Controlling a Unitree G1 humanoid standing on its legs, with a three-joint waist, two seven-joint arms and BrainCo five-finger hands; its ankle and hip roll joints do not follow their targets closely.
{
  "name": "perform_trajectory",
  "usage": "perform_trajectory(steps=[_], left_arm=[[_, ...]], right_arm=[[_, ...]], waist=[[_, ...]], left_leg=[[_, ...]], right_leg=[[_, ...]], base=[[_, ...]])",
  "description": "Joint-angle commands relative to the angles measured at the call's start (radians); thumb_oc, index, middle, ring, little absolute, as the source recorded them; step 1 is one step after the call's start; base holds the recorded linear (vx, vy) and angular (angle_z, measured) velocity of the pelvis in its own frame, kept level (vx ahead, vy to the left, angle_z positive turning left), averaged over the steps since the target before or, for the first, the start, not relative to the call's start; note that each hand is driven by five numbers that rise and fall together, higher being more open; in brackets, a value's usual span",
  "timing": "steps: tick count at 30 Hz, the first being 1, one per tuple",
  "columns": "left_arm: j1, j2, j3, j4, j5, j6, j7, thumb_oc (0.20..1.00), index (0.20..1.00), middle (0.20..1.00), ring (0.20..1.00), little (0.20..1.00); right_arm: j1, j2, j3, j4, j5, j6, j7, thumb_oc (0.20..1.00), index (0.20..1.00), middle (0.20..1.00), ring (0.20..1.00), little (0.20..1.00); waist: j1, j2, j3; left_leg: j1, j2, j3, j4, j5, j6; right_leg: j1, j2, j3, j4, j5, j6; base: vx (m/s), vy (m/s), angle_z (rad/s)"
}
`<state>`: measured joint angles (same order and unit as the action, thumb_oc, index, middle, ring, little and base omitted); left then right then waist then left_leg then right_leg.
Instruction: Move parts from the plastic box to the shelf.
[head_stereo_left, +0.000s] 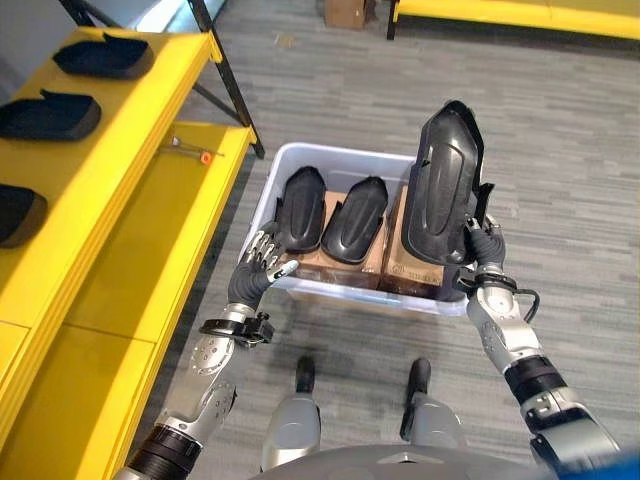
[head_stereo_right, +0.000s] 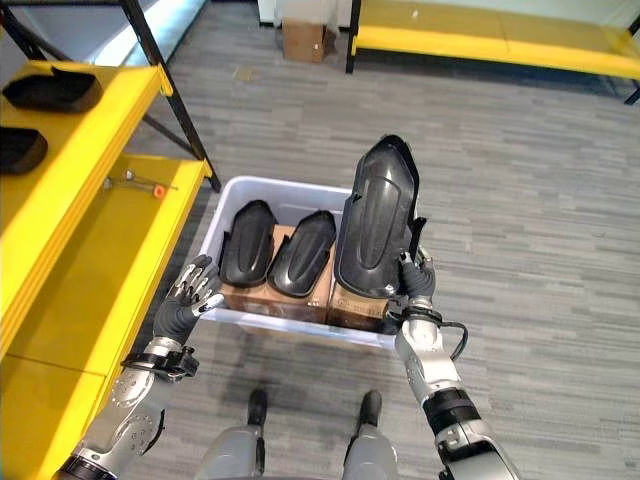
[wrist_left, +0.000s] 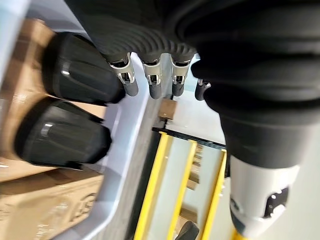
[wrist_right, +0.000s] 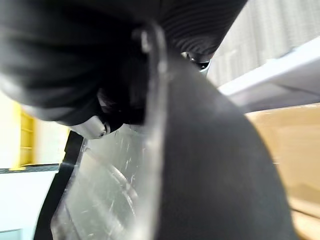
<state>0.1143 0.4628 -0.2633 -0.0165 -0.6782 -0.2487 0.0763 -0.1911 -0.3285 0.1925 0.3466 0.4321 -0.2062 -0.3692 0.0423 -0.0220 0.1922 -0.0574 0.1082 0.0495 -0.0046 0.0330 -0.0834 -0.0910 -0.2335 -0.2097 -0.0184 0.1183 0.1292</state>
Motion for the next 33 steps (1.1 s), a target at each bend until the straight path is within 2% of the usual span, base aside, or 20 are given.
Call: perform_trajectory(steps=[1,8,12,14,15,18,19,22,23,24,25,26,29,31,33], left_arm=[[0.019,0.016,0.039,-0.043,0.02,-0.028,-0.029,1.0,1.0,1.0,1.0,1.0],[0.069,-0.027,0.098,-0.008,0.062,-0.005,-0.062,1.0,1.0,1.0,1.0,1.0],[0.082,-0.052,0.111,0.009,0.071,0.002,-0.07,1.0,1.0,1.0,1.0,1.0],[0.087,-0.073,0.121,0.024,0.062,0.003,-0.07,1.0,1.0,1.0,1.0,1.0],[0.089,-0.084,0.121,0.026,0.055,0.0,-0.069,1.0,1.0,1.0,1.0,1.0],[0.106,-0.099,0.127,0.029,0.044,0.0,-0.071,1.0,1.0,1.0,1.0,1.0],[0.128,-0.121,0.14,0.029,0.028,-0.002,-0.071,1.0,1.0,1.0,1.0,1.0],[0.157,-0.13,0.143,0.026,0.016,0.005,-0.077,1.0,1.0,1.0,1.0,1.0],[0.153,-0.13,0.14,0.029,0.017,0.008,-0.076,1.0,1.0,1.0,1.0,1.0],[0.152,-0.13,0.14,0.029,0.017,0.008,-0.075,1.0,1.0,1.0,1.0,1.0],[0.131,-0.129,0.132,0.039,0.022,0.006,-0.072,1.0,1.0,1.0,1.0,1.0],[0.096,-0.141,0.136,0.057,0.04,-0.002,-0.057,1.0,1.0,1.0,1.0,1.0],[0.105,-0.149,0.142,0.052,0.035,-0.003,-0.056,1.0,1.0,1.0,1.0,1.0],[0.109,-0.151,0.143,0.046,0.035,-0.001,-0.057,1.0,1.0,1.0,1.0,1.0],[0.09,-0.145,0.133,0.046,0.034,0.004,-0.065,1.0,1.0,1.0,1.0,1.0]], right_arm=[[0.0,-0.049,-0.055,-0.092,-0.039,-0.077,0.066,0.2,0.2,0.2,0.2,0.2],[0.214,-0.068,-0.074,-0.294,-0.005,-0.064,0.209,0.2,0.2,0.2,0.2,0.2],[0.266,-0.06,-0.055,-0.34,0.069,-0.057,0.268,0.2,0.2,0.2,0.2,0.2],[0.267,-0.054,-0.037,-0.348,0.099,-0.053,0.295,0.2,0.2,0.2,0.2,0.2],[0.251,-0.057,-0.018,-0.352,0.11,-0.057,0.299,0.2,0.2,0.2,0.2,0.2],[0.229,-0.071,0.001,-0.352,0.11,-0.054,0.307,0.2,0.2,0.2,0.2,0.2],[0.194,-0.089,0.025,-0.353,0.13,-0.059,0.311,0.2,0.2,0.2,0.2,0.2],[0.168,-0.108,0.037,-0.362,0.154,-0.082,0.311,0.2,0.2,0.2,0.2,0.2],[0.163,-0.109,0.036,-0.359,0.154,-0.088,0.307,0.2,0.2,0.2,0.2,0.2],[0.163,-0.109,0.036,-0.359,0.154,-0.088,0.308,0.2,0.2,0.2,0.2,0.2],[0.164,-0.119,0.019,-0.364,0.134,-0.098,0.291,0.2,0.2,0.2,0.2,0.2],[0.194,-0.117,-0.001,-0.359,0.114,-0.091,0.274,0.2,0.2,0.2,0.2,0.2],[0.243,-0.104,-0.012,-0.361,0.123,-0.083,0.277,0.2,0.2,0.2,0.2,0.2],[0.261,-0.098,-0.019,-0.363,0.121,-0.078,0.279,0.2,0.2,0.2,0.2,0.2],[0.314,-0.079,-0.051,-0.374,0.124,-0.07,0.286,0.2,0.2,0.2,0.2,0.2]], waist=[[0.001,-0.018,-0.054],[-0.014,-0.019,-0.126],[-0.017,-0.017,-0.146],[-0.016,-0.013,-0.145],[-0.011,-0.01,-0.144],[-0.001,-0.005,-0.143],[0.022,0.007,-0.134],[0.065,0.03,-0.104],[0.081,0.041,-0.088],[0.078,0.041,-0.09],[0.078,0.046,-0.065],[0.044,0.029,-0.052],[0.039,0.026,-0.052],[0.038,0.027,-0.054],[0.032,0.032,-0.071]], left_leg=[[-0.03,0.044,0.019,0.009,0.019,0.001],[0.038,0.054,0.042,-0.027,0.016,-0.003],[0.064,0.067,0.045,-0.016,0.006,-0.006],[0.075,0.09,0.041,0.0,0.005,-0.013],[0.078,0.113,0.03,0.008,0.015,-0.026],[0.077,0.137,0.014,0.013,0.033,-0.04],[0.053,0.17,-0.022,0.024,0.088,-0.063],[-0.018,0.219,-0.107,-0.017,0.204,-0.108],[-0.032,0.231,-0.118,-0.039,0.247,-0.123],[-0.037,0.23,-0.122,-0.04,0.25,-0.122],[-0.086,0.238,-0.069,-0.034,0.29,-0.117],[-0.078,0.288,0.148,0.028,0.234,-0.098],[-0.052,0.312,0.184,0.068,0.198,-0.1],[-0.044,0.313,0.179,0.075,0.19,-0.101],[-0.046,0.277,0.211,0.069,0.138,-0.08]], right_leg=[[0.024,-0.069,0.019,0.046,-0.014,0.064],[0.074,-0.059,0.013,0.018,-0.019,0.067],[0.091,-0.05,0.019,0.042,-0.051,0.061],[0.1,-0.032,0.021,0.084,-0.09,0.048],[0.115,-0.006,0.014,0.096,-0.117,0.035],[0.129,0.023,0.005,0.096,-0.136,0.019],[0.142,0.067,-0.012,0.085,-0.154,-0.007],[0.147,0.136,-0.069,0.055,-0.172,-0.039],[0.158,0.141,-0.107,0.051,-0.18,-0.044],[0.156,0.142,-0.111,0.049,-0.177,-0.044],[0.154,0.127,-0.175,0.058,-0.182,-0.049],[0.159,0.081,-0.254,0.07,-0.18,-0.039],[0.17,0.054,-0.284,0.078,-0.171,-0.032],[0.178,0.04,-0.292,0.078,-0.165,-0.026],[0.215,-0.037,-0.35,0.094,-0.136,0.008]], base=[[0.06,-0.008,-0.07],[0.04,-0.018,-0.06],[0.01,-0.053,-0.04],[-0.02,-0.129,-0.01],[-0.01,-0.17,0.05],[-0.04,-0.183,0.05],[-0.1,-0.234,0.04],[-0.17,-0.265,0.48],[-0.12,-0.14,0.65],[-0.18,-0.056,1.49],[-0.2,0.01,2.05],[-0.19,0.009,2.29],[-0.02,0.103,1.61],[0.06,0.177,0.6],[0.14,0.358,0.71]])
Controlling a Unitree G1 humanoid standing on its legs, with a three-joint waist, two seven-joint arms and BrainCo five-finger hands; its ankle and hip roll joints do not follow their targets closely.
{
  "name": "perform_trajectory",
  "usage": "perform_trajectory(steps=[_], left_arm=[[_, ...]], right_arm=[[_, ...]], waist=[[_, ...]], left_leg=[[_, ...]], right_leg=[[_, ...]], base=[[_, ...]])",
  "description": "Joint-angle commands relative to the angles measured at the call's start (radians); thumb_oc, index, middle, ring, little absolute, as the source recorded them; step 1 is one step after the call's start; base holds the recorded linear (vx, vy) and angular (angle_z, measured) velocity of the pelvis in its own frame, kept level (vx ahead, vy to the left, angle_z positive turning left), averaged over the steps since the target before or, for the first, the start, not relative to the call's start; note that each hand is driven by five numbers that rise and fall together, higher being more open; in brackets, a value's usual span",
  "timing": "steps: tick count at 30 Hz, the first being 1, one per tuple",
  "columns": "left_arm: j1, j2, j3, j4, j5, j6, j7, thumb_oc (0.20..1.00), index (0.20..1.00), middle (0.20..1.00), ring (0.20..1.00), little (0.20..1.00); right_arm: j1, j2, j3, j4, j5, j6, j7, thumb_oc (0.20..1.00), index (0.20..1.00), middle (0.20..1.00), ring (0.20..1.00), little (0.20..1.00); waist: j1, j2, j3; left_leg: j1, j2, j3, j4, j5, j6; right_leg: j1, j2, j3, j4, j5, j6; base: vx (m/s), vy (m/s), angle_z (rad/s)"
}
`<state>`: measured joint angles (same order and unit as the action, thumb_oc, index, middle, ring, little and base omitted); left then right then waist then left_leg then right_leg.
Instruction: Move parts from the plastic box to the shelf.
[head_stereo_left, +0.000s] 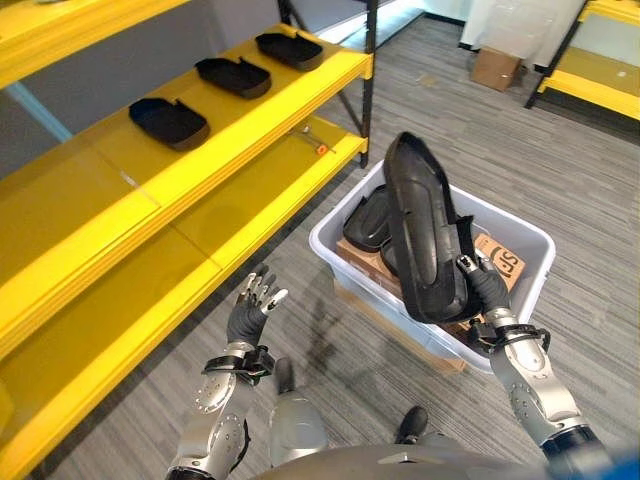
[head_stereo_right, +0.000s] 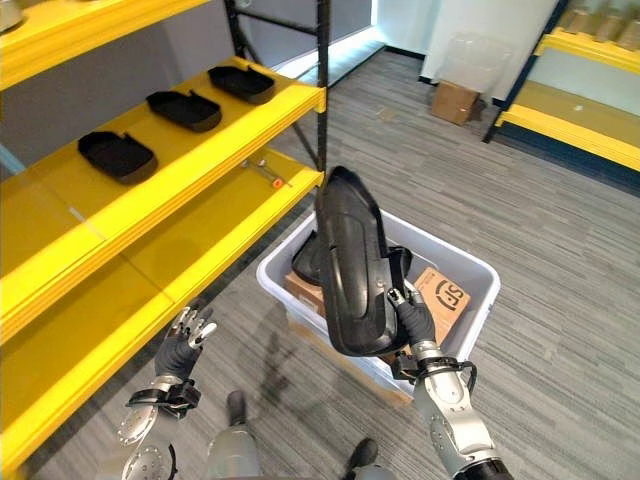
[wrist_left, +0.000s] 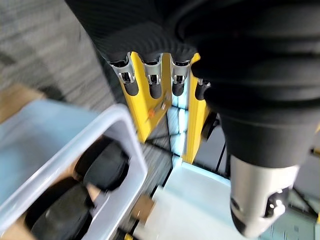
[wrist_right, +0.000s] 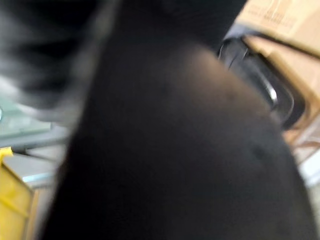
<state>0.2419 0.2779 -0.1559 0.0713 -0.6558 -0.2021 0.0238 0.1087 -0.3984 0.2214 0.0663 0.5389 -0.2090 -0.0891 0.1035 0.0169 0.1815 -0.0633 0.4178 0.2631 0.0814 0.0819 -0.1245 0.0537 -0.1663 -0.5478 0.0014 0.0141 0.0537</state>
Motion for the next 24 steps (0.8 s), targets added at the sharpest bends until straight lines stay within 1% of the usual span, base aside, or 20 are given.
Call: perform_trajectory(steps=[1,2,5,6,8,9,10,11,12,13,14,15,16,17,19,20,21,22,23,24], left_arm=[[-0.042,0.048,0.023,-0.044,0.008,-0.042,-0.017,1.0,1.0,1.0,1.0,1.0],[-0.04,0.056,0.022,-0.052,0.01,-0.044,-0.02,1.0,1.0,1.0,1.0,1.0],[-0.052,0.103,0.043,-0.083,0.019,-0.061,-0.019,1.0,1.0,1.0,1.0,1.0],[-0.052,0.104,0.043,-0.083,0.019,-0.061,-0.019,1.0,1.0,1.0,1.0,1.0],[-0.066,0.127,0.057,-0.096,0.038,-0.065,0.0,1.0,1.0,1.0,1.0,1.0],[-0.068,0.127,0.058,-0.094,0.052,-0.067,0.005,1.0,1.0,1.0,1.0,1.0],[-0.07,0.132,0.065,-0.095,0.066,-0.065,0.016,1.0,1.0,1.0,1.0,1.0],[-0.074,0.134,0.066,-0.092,0.086,-0.062,0.026,1.0,1.0,1.0,1.0,1.0],[-0.08,0.131,0.064,-0.079,0.088,-0.061,0.027,1.0,1.0,1.0,1.0,1.0],[-0.079,0.13,0.063,-0.078,0.088,-0.061,0.027,1.0,1.0,1.0,1.0,1.0],[-0.084,0.128,0.055,-0.075,0.091,-0.06,0.024,1.0,1.0,1.0,1.0,1.0],[-0.084,0.122,0.043,-0.065,0.099,-0.054,0.014,1.0,1.0,1.0,1.0,1.0],[-0.084,0.121,0.043,-0.064,0.099,-0.054,0.014,1.0,1.0,1.0,1.0,1.0],[-0.088,0.12,0.033,-0.055,0.107,-0.053,0.01,1.0,1.0,1.0,1.0,1.0],[-0.094,0.114,0.021,-0.046,0.106,-0.053,-0.001,1.0,1.0,1.0,1.0,1.0],[-0.095,0.113,0.019,-0.041,0.108,-0.055,-0.006,1.0,1.0,1.0,1.0,1.0],[-0.088,0.108,0.014,-0.038,0.112,-0.061,-0.016,1.0,1.0,1.0,1.0,1.0],[-0.082,0.108,0.018,-0.043,0.115,-0.064,-0.016,1.0,1.0,1.0,1.0,1.0],[-0.072,0.104,0.02,-0.047,0.119,-0.065,-0.023,1.0,1.0,1.0,1.0,1.0],[-0.063,0.09,0.024,-0.041,0.125,-0.069,-0.024,1.0,1.0,1.0,1.0,1.0]], right_arm=[[0.033,-0.006,-0.088,-0.099,0.017,-0.065,0.009,0.2,0.2,0.2,0.2,0.2],[0.044,0.005,-0.088,-0.099,0.017,-0.057,0.014,0.2,0.2,0.2,0.2,0.2],[-0.002,0.03,-0.056,-0.09,0.007,-0.048,0.025,0.2,0.2,0.2,0.2,0.2],[-0.003,0.031,-0.056,-0.089,0.006,-0.048,0.024,0.2,0.2,0.2,0.2,0.2],[-0.038,0.06,-0.026,-0.084,0.003,-0.038,0.022,0.2,0.2,0.2,0.2,0.2],[-0.036,0.07,-0.019,-0.083,0.005,-0.034,0.024,0.2,0.2,0.2,0.2,0.2],[-0.043,0.087,-0.005,-0.074,0.006,-0.027,0.02,0.2,0.2,0.2,0.2,0.2],[-0.04,0.093,0.002,-0.068,0.018,-0.026,0.025,0.2,0.2,0.2,0.2,0.2],[-0.017,0.09,-0.01,-0.078,0.039,-0.031,0.037,0.2,0.2,0.2,0.2,0.2],[-0.015,0.089,-0.01,-0.079,0.04,-0.03,0.038,0.2,0.2,0.2,0.2,0.2],[-0.002,0.085,-0.018,-0.088,0.047,-0.033,0.043,0.2,0.2,0.2,0.2,0.2],[0.02,0.08,-0.023,-0.096,0.06,-0.031,0.054,0.2,0.2,0.2,0.2,0.2],[0.021,0.08,-0.023,-0.096,0.06,-0.031,0.054,0.2,0.2,0.2,0.2,0.2],[0.027,0.078,-0.033,-0.092,0.06,-0.033,0.057,0.2,0.2,0.2,0.2,0.2],[0.038,0.078,-0.044,-0.091,0.073,-0.037,0.061,0.2,0.2,0.2,0.2,0.2],[0.044,0.077,-0.048,-0.09,0.072,-0.036,0.062,0.2,0.2,0.2,0.2,0.2],[0.05,0.077,-0.053,-0.081,0.079,-0.038,0.07,0.2,0.2,0.2,0.2,0.2],[0.051,0.074,-0.055,-0.082,0.073,-0.036,0.071,0.2,0.2,0.2,0.2,0.2],[0.058,0.073,-0.057,-0.083,0.086,-0.033,0.079,0.2,0.2,0.2,0.2,0.2],[0.055,0.073,-0.057,-0.07,0.08,-0.03,0.083,0.2,0.2,0.2,0.2,0.2]], waist=[[-0.031,-0.014,-0.065],[-0.028,-0.023,-0.069],[0.003,-0.079,-0.085],[0.003,-0.082,-0.085],[0.033,-0.114,-0.102],[0.041,-0.112,-0.108],[0.034,-0.098,-0.11],[0.007,-0.08,-0.106],[-0.025,-0.064,-0.097],[-0.022,-0.063,-0.098],[-0.042,-0.051,-0.089],[-0.063,-0.043,-0.079],[-0.063,-0.042,-0.078],[-0.085,-0.041,-0.071],[-0.12,-0.045,-0.054],[-0.13,-0.054,-0.053],[-0.161,-0.064,-0.048],[-0.171,-0.062,-0.045],[-0.173,-0.075,-0.05],[-0.166,-0.084,-0.065]], left_leg=[[-0.043,-0.05,0.001,-0.006,0.066,-0.032],[-0.043,-0.075,-0.006,0.013,0.034,-0.022],[-0.091,-0.173,0.0,0.125,-0.078,0.026],[-0.093,-0.176,0.001,0.129,-0.082,0.029],[-0.111,-0.285,-0.004,0.129,-0.151,0.101],[-0.109,-0.318,-0.007,0.117,-0.159,0.118],[-0.07,-0.363,-0.016,0.055,-0.161,0.153],[-0.021,-0.396,-0.031,-0.031,-0.14,0.174],[0.025,-0.411,-0.075,-0.099,-0.116,0.178],[0.029,-0.409,-0.073,-0.106,-0.113,0.176],[0.034,-0.413,-0.093,-0.125,-0.083,0.183],[0.068,-0.419,-0.124,-0.152,-0.076,0.18],[0.069,-0.419,-0.124,-0.152,-0.076,0.18],[0.076,-0.421,-0.147,-0.153,-0.08,0.178],[0.09,-0.429,-0.195,-0.132,-0.101,0.171],[0.097,-0.44,-0.213,-0.13,-0.109,0.17],[0.127,-0.456,-0.273,-0.129,-0.132,0.165],[0.145,-0.457,-0.295,-0.129,-0.143,0.162],[0.171,-0.469,-0.321,-0.129,-0.159,0.16],[0.192,-0.466,-0.326,-0.134,-0.175,0.157]], right_leg=[[0.083,-0.132,-0.029,0.082,-0.025,0.091],[0.096,-0.159,-0.035,0.088,-0.017,0.099],[0.116,-0.275,-0.048,0.077,0.135,0.166],[0.115,-0.279,-0.047,0.076,0.138,0.169],[0.096,-0.375,-0.058,0.124,0.29,0.198],[0.101,-0.401,-0.07,0.147,0.349,0.206],[0.064,-0.425,-0.082,0.244,0.354,0.2],[0.0,-0.362,0.005,0.327,0.276,0.179],[-0.087,-0.242,0.114,0.364,0.151,0.14],[-0.092,-0.241,0.118,0.372,0.143,0.137],[-0.138,-0.182,0.153,0.381,0.106,0.098],[-0.182,-0.106,0.208,0.368,0.036,0.067],[-0.181,-0.105,0.208,0.368,0.035,0.067],[-0.224,-0.051,0.277,0.349,0.017,0.055],[-0.275,0.019,0.419,0.253,0.026,0.058],[-0.28,0.026,0.455,0.201,0.044,0.067],[-0.31,0.035,0.535,0.067,0.115,0.091],[-0.319,0.032,0.546,0.036,0.136,0.098],[-0.294,0.021,0.548,0.03,0.149,0.105],[-0.258,0.015,0.525,0.027,0.156,0.103]], base=[[0.13,0.345,1.2],[0.18,0.384,1.13],[0.16,0.392,0.42],[0.15,0.416,0.22],[0.16,0.528,0.24],[0.21,0.68,0.6],[0.26,0.731,0.68],[0.34,0.76,0.63],[0.24,0.448,0.75],[0.12,0.246,1.18],[0.09,0.119,1.29],[0.09,0.131,0.93],[0.14,0.04,0.72],[0.08,-0.035,0.64],[0.14,-0.068,1.01],[0.31,-0.163,1.12],[0.34,-0.165,1.13],[0.41,-0.2,0.78],[0.35,-0.183,1.27],[0.34,-0.243,1.17]])
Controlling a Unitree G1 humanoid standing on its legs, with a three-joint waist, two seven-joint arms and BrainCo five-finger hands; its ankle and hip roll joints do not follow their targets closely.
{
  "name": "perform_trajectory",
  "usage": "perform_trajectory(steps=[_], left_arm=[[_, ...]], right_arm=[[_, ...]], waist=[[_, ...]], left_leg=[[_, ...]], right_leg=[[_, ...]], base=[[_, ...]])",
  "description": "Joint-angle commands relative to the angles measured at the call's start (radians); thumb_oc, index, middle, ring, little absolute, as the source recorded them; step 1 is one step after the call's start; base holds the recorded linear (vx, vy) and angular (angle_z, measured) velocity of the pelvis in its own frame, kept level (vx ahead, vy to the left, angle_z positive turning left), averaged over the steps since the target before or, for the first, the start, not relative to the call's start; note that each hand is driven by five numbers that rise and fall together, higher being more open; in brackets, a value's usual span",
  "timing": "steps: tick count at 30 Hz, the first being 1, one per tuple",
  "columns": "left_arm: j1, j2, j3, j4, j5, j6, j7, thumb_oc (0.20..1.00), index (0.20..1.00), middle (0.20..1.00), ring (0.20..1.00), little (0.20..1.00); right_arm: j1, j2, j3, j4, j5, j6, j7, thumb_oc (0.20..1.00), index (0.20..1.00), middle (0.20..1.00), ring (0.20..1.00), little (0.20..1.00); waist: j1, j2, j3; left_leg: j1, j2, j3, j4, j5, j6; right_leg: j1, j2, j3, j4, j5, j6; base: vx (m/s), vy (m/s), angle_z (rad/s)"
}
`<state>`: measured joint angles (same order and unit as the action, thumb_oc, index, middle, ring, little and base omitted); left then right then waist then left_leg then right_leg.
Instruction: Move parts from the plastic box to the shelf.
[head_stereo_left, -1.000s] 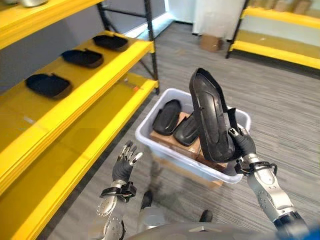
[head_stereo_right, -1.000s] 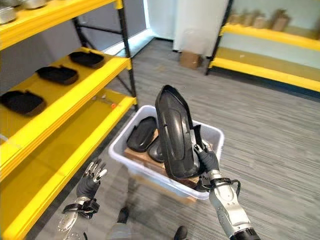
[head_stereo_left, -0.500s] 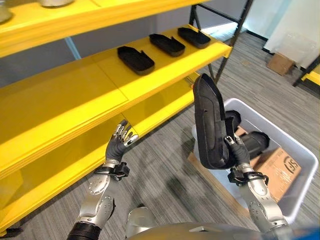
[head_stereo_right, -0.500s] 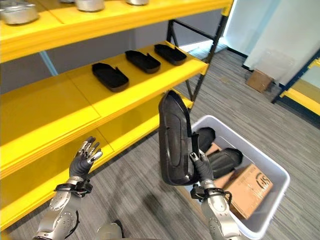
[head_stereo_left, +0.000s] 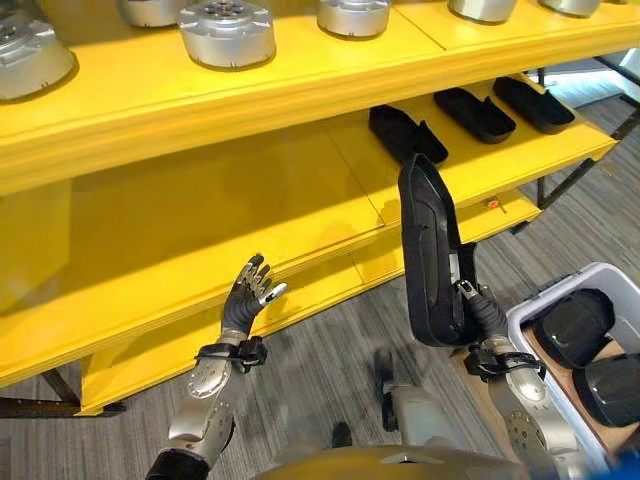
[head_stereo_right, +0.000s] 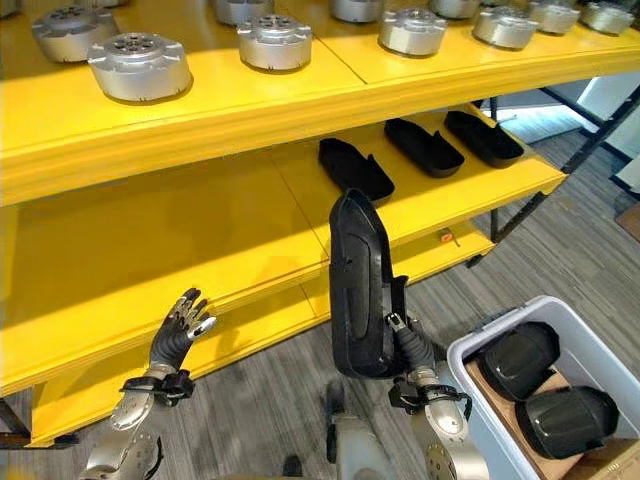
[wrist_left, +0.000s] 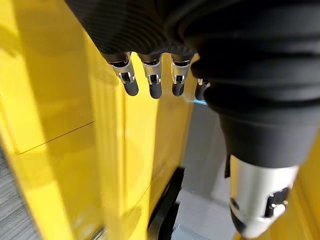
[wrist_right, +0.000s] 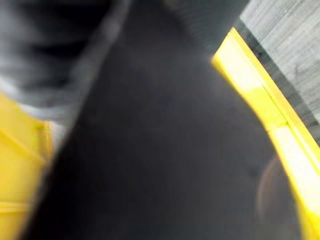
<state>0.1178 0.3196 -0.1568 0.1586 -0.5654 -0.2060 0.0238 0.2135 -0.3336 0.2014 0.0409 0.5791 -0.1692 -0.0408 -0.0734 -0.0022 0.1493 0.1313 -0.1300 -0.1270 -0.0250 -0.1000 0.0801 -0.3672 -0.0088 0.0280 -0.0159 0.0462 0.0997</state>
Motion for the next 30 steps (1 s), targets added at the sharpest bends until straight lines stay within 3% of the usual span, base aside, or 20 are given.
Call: perform_trajectory(steps=[1,7,10,12,15,17,18,19,20,21,22,23,25,26,30], left_arm=[[0.062,0.045,0.029,-0.128,0.027,-0.067,-0.023,1.0,1.0,1.0,1.0,1.0],[0.1,0.036,0.037,-0.141,0.004,-0.061,-0.033,1.0,1.0,1.0,1.0,1.0],[0.119,0.043,0.036,-0.147,-0.013,-0.055,-0.035,1.0,1.0,1.0,1.0,1.0],[0.122,0.043,0.037,-0.15,-0.015,-0.055,-0.034,1.0,1.0,1.0,1.0,1.0],[0.132,0.036,0.039,-0.151,-0.021,-0.057,-0.039,1.0,1.0,1.0,1.0,1.0],[0.114,0.048,0.031,-0.156,-0.034,-0.061,-0.034,1.0,1.0,1.0,1.0,1.0],[0.102,0.054,0.024,-0.156,-0.04,-0.058,-0.031,1.0,1.0,1.0,1.0,1.0],[0.096,0.06,0.016,-0.159,-0.035,-0.05,-0.027,1.0,1.0,1.0,1.0,1.0],[0.094,0.06,0.013,-0.162,-0.031,-0.052,-0.024,1.0,1.0,1.0,1.0,1.0],[0.094,0.06,0.013,-0.162,-0.031,-0.052,-0.024,1.0,1.0,1.0,1.0,1.0],[0.093,0.059,0.017,-0.157,-0.019,-0.05,-0.013,1.0,1.0,1.0,1.0,1.0],[0.096,0.057,0.019,-0.154,-0.007,-0.05,-0.009,1.0,1.0,1.0,1.0,1.0],[0.086,0.051,0.024,-0.149,-0.022,-0.051,-0.028,1.0,1.0,1.0,1.0,1.0],[0.086,0.051,0.024,-0.149,-0.022,-0.051,-0.028,1.0,1.0,1.0,1.0,1.0],[0.074,0.087,0.024,-0.16,-0.02,-0.053,-0.042,1.0,1.0,1.0,1.0,1.0]], right_arm=[[-0.054,0.007,-0.041,-0.039,0.049,-0.071,0.037,0.2,0.2,0.2,0.2,0.2],[-0.029,-0.019,-0.069,-0.039,0.044,-0.067,0.041,0.2,0.2,0.2,0.2,0.2],[-0.024,-0.036,-0.08,-0.041,0.043,-0.069,0.041,0.2,0.2,0.2,0.2,0.2],[-0.023,-0.037,-0.079,-0.041,0.044,-0.069,0.042,0.2,0.2,0.2,0.2,0.2],[-0.033,-0.047,-0.07,-0.03,0.044,-0.072,0.047,0.2,0.2,0.2,0.2,0.2],[-0.044,-0.063,-0.073,-0.034,0.045,-0.082,0.042,0.2,0.2,0.2,0.2,0.2],[-0.053,-0.067,-0.076,-0.035,0.043,-0.088,0.03,0.2,0.2,0.2,0.2,0.2],[-0.05,-0.069,-0.088,-0.034,0.036,-0.093,0.001,0.2,0.2,0.2,0.2,0.2],[-0.045,-0.071,-0.094,-0.037,0.032,-0.094,-0.002,0.2,0.2,0.2,0.2,0.2],[-0.045,-0.071,-0.094,-0.037,0.032,-0.094,-0.002,0.2,0.2,0.2,0.2,0.2],[-0.025,-0.07,-0.098,-0.048,0.026,-0.092,-0.006,0.2,0.2,0.2,0.2,0.2],[-0.018,-0.072,-0.1,-0.049,0.019,-0.089,-0.002,0.2,0.2,0.2,0.2,0.2],[-0.017,-0.058,-0.096,-0.048,0.015,-0.074,0.02,0.2,0.2,0.2,0.2,0.2],[-0.017,-0.057,-0.096,-0.048,0.015,-0.074,0.02,0.2,0.2,0.2,0.2,0.2],[-0.019,-0.038,-0.098,-0.049,0.009,-0.07,0.023,0.2,0.2,0.2,0.2,0.2]], waist=[[0.015,-0.065,-0.041],[0.016,-0.06,-0.072],[0.023,-0.053,-0.081],[0.023,-0.053,-0.08],[0.034,-0.057,-0.065],[0.045,-0.071,-0.035],[0.045,-0.081,-0.025],[0.043,-0.083,-0.029],[0.041,-0.076,-0.03],[0.041,-0.076,-0.03],[0.04,-0.055,-0.033],[0.045,-0.045,-0.034],[0.046,-0.035,-0.046],[0.046,-0.036,-0.046],[0.056,-0.066,-0.051]], left_leg=[[0.0,0.094,0.059,-0.022,0.002,-0.057],[0.005,0.149,0.031,-0.015,-0.008,-0.09],[0.002,0.189,0.032,-0.011,-0.002,-0.114],[-0.003,0.193,0.029,-0.004,-0.001,-0.119],[-0.068,0.181,0.024,0.123,0.007,-0.137],[-0.163,0.165,0.042,0.246,0.053,-0.167],[-0.196,0.197,0.079,0.245,0.07,-0.167],[-0.198,0.349,0.193,0.098,0.122,-0.17],[-0.205,0.38,0.207,0.069,0.154,-0.177],[-0.205,0.38,0.207,0.068,0.155,-0.177],[-0.218,0.44,0.241,0.0,0.239,-0.203],[-0.217,0.443,0.231,-0.007,0.253,-0.208],[-0.207,0.405,0.231,0.047,0.168,-0.204],[-0.208,0.403,0.231,0.049,0.167,-0.203],[-0.219,0.342,0.269,0.11,0.115,-0.179]], right_leg=[[0.169,-0.138,-0.06,0.06,0.116,0.054],[0.221,-0.117,-0.135,0.061,0.072,0.033],[0.238,-0.099,-0.158,0.064,0.038,0.015],[0.242,-0.095,-0.158,0.062,0.035,0.011],[0.263,-0.086,-0.152,0.046,0.023,-0.005],[0.28,-0.107,-0.178,0.044,0.018,-0.014],[0.288,-0.123,-0.197,0.042,0.014,-0.013],[0.326,-0.156,-0.235,0.027,-0.001,0.011],[0.332,-0.164,-0.244,0.03,-0.006,0.017],[0.332,-0.164,-0.244,0.03,-0.006,0.017],[0.34,-0.182,-0.253,0.04,-0.023,0.031],[0.345,-0.193,-0.251,0.049,-0.026,0.039],[0.367,-0.238,-0.241,0.056,-0.009,0.06],[0.367,-0.24,-0.241,0.055,-0.008,0.062],[0.383,-0.303,-0.227,0.059,0.048,0.089]], base=[[0.27,-0.231,0.97],[0.15,-0.174,0.48],[0.15,-0.206,0.22],[0.07,-0.133,0.17],[0.01,-0.068,0.13],[-0.08,-0.01,0.2],[0.03,0.108,0.99],[0.1,0.168,0.98],[0.13,0.161,1.17],[0.12,0.245,0.76],[0.16,0.288,0.72],[0.2,0.362,0.2],[0.18,0.327,-0.17],[0.15,0.272,-0.24],[0.13,0.224,-0.12]])
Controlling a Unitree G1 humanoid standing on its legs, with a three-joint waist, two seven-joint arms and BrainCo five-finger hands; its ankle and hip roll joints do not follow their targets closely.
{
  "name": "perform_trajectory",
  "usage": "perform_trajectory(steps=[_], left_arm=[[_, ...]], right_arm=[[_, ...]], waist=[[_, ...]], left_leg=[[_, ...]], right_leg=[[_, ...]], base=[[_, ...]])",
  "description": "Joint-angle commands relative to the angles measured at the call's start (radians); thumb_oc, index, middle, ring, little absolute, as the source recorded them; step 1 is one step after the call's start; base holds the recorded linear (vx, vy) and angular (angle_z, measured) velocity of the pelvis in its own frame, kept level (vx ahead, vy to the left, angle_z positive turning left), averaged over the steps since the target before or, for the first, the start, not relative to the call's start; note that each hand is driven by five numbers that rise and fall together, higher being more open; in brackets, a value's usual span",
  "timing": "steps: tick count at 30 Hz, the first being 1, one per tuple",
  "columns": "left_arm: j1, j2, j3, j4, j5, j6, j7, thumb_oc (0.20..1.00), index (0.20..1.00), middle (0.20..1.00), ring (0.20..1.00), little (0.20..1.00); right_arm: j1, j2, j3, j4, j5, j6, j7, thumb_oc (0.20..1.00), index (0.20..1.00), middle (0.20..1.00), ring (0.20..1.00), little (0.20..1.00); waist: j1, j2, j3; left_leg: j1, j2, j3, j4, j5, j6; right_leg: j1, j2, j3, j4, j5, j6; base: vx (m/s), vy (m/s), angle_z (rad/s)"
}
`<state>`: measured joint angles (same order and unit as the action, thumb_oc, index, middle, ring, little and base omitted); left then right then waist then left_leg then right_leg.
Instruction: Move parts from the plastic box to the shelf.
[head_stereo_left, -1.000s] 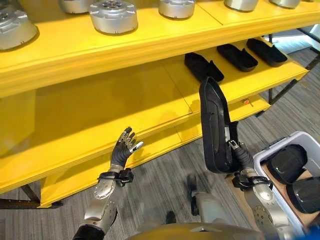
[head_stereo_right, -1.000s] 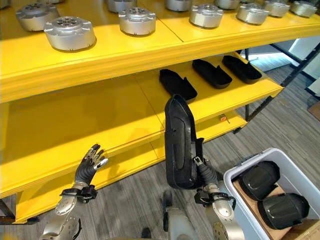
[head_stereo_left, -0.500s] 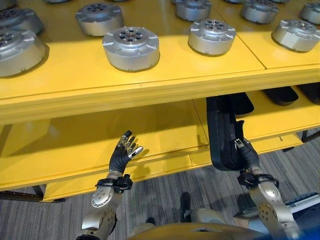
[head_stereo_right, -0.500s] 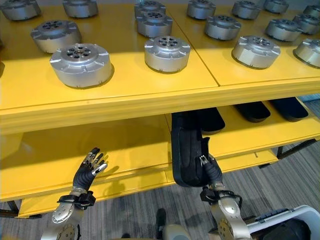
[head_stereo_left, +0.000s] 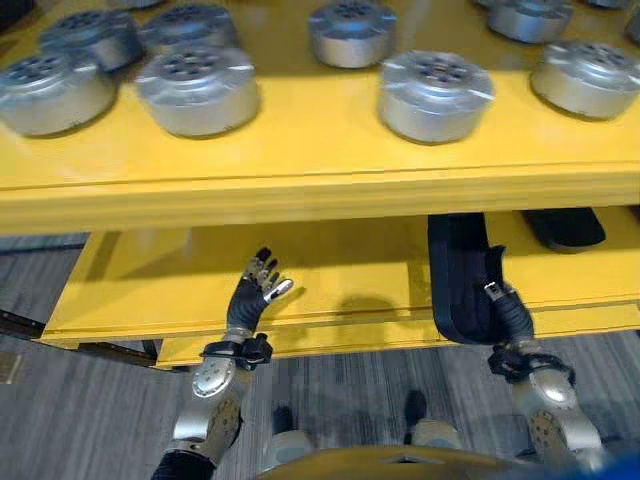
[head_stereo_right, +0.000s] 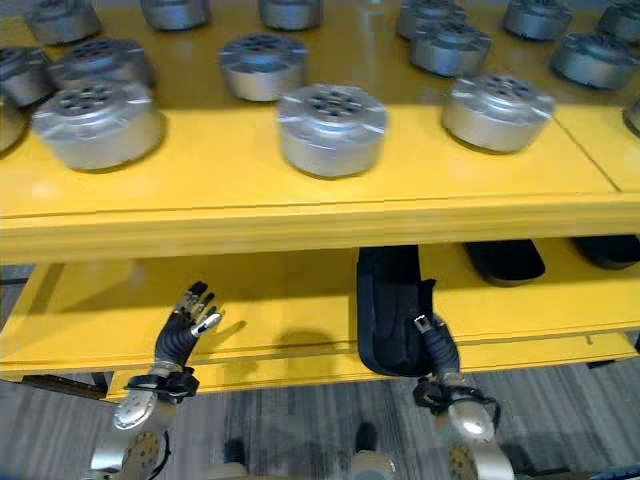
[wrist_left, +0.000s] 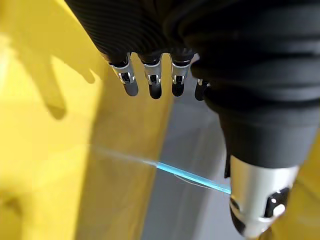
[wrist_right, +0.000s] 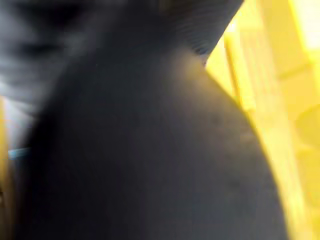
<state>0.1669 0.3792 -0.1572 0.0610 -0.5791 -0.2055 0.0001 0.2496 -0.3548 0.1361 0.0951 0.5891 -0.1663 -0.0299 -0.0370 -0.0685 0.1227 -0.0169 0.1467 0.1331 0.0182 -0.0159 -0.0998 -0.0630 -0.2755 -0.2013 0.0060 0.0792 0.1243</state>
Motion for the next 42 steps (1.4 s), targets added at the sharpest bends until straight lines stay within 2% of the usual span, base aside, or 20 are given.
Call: perform_trajectory(steps=[1,6,9,19,21,25,26,31,32,37,42], left_arm=[[0.022,0.043,0.024,-0.063,-0.005,-0.055,-0.01,1.0,1.0,1.0,1.0,1.0],[0.023,0.055,0.023,-0.054,0.003,-0.048,0.0,1.0,1.0,1.0,1.0,1.0],[0.021,0.057,0.012,-0.052,-0.001,-0.04,0.007,1.0,1.0,1.0,1.0,1.0],[0.011,0.07,-0.008,-0.061,-0.021,-0.03,0.012,1.0,1.0,1.0,1.0,1.0],[-0.007,0.084,-0.035,-0.068,-0.031,-0.027,0.008,1.0,1.0,1.0,1.0,1.0],[-0.064,0.098,-0.082,-0.072,-0.06,-0.037,0.015,1.0,1.0,1.0,1.0,1.0],[-0.074,0.094,-0.099,-0.075,-0.077,-0.037,0.016,1.0,1.0,1.0,1.0,1.0],[-0.089,0.098,-0.116,-0.082,-0.087,-0.036,0.02,1.0,1.0,1.0,1.0,1.0],[-0.11,0.101,-0.142,-0.08,-0.093,-0.034,0.027,1.0,1.0,1.0,1.0,1.0],[-0.13,0.116,-0.164,-0.085,-0.093,-0.037,0.035,1.0,1.0,1.0,1.0,1.0],[-0.17,0.131,-0.186,-0.079,-0.09,-0.051,0.052,1.0,1.0,1.0,1.0,1.0]], right_arm=[[-0.079,-0.002,-0.023,-0.087,0.004,-0.072,0.005,0.2,0.2,0.2,0.2,0.2],[-0.152,0.001,0.006,-0.069,-0.004,-0.069,-0.013,0.2,0.2,0.2,0.2,0.2],[-0.277,0.005,0.039,-0.01,-0.037,-0.067,-0.06,0.2,0.2,0.2,0.2,0.2],[-0.535,0.017,0.093,0.165,-0.063,-0.059,-0.153,0.2,0.2,0.2,0.2,0.2],[-0.618,0.03,0.104,0.247,-0.059,-0.053,-0.186,0.2,0.2,0.2,0.2,0.2],[-0.73,0.035,0.11,0.331,-0.051,-0.056,-0.222,0.2,0.2,0.2,0.2,0.2],[-0.782,0.02,0.107,0.387,-0.052,-0.049,-0.236,0.2,0.2,0.2,0.2,0.2],[-0.865,-0.003,0.104,0.473,-0.066,-0.044,-0.254,0.2,0.2,0.2,0.2,0.2],[-0.972,-0.033,0.108,0.623,-0.058,-0.04,-0.272,0.2,0.2,0.2,0.2,0.2],[-1.073,-0.09,0.108,0.756,-0.04,-0.035,-0.278,0.2,0.2,0.2,0.2,0.2],[-1.189,-0.201,0.103,0.938,-0.05,-0.032,-0.306,0.2,0.2,0.2,0.2,0.2]], waist=[[0.033,-0.019,-0.023],[0.06,-0.042,-0.025],[0.09,-0.054,-0.034],[0.137,-0.048,-0.04],[0.15,-0.04,-0.016],[0.156,-0.011,0.071],[0.15,0.013,0.095],[0.149,0.027,0.107],[0.145,0.041,0.13],[0.144,0.051,0.162],[0.142,0.071,0.201]], left_leg=[[-0.085,0.039,0.012,0.092,0.009,0.016],[-0.094,0.015,0.005,0.1,-0.009,0.03],[-0.091,0.01,0.002,0.098,-0.012,0.035],[-0.091,0.028,-0.012,0.11,-0.011,0.026],[-0.116,0.041,-0.026,0.151,-0.015,0.021],[-0.216,0.064,-0.064,0.311,-0.049,0.001],[-0.269,0.08,-0.088,0.416,-0.086,-0.011],[-0.317,0.101,-0.105,0.514,-0.128,-0.016],[-0.365,0.108,-0.127,0.616,-0.179,-0.015],[-0.423,0.105,-0.148,0.676,-0.199,-0.01],[-0.511,0.091,-0.162,0.729,-0.207,-0.005]], right_leg=[[0.082,-0.06,-0.007,0.042,0.037,0.076],[0.095,-0.081,-0.036,0.038,0.057,0.091],[0.103,-0.085,-0.053,0.036,0.061,0.095],[0.111,-0.07,-0.062,0.043,0.012,0.083],[0.083,-0.071,-0.062,0.102,-0.027,0.073],[-0.031,-0.083,-0.044,0.286,-0.097,0.063],[-0.09,-0.084,-0.04,0.406,-0.151,0.052],[-0.154,-0.091,-0.02,0.522,-0.209,0.042],[-0.212,-0.094,0.009,0.637,-0.27,0.026],[-0.265,-0.097,0.019,0.698,-0.295,0.013],[-0.345,-0.104,0.029,0.75,-0.309,0.003]], base=[[0.11,0.206,0.07],[0.06,0.084,0.06],[0.04,0.011,0.12],[-0.01,-0.019,0.0],[-0.13,-0.047,0.07],[-0.26,-0.053,0.12],[-0.23,-0.047,0.2],[-0.11,-0.019,-0.04],[-0.12,0.003,-0.25],[-0.08,-0.003,-0.06],[-0.05,0.003,0.07]])
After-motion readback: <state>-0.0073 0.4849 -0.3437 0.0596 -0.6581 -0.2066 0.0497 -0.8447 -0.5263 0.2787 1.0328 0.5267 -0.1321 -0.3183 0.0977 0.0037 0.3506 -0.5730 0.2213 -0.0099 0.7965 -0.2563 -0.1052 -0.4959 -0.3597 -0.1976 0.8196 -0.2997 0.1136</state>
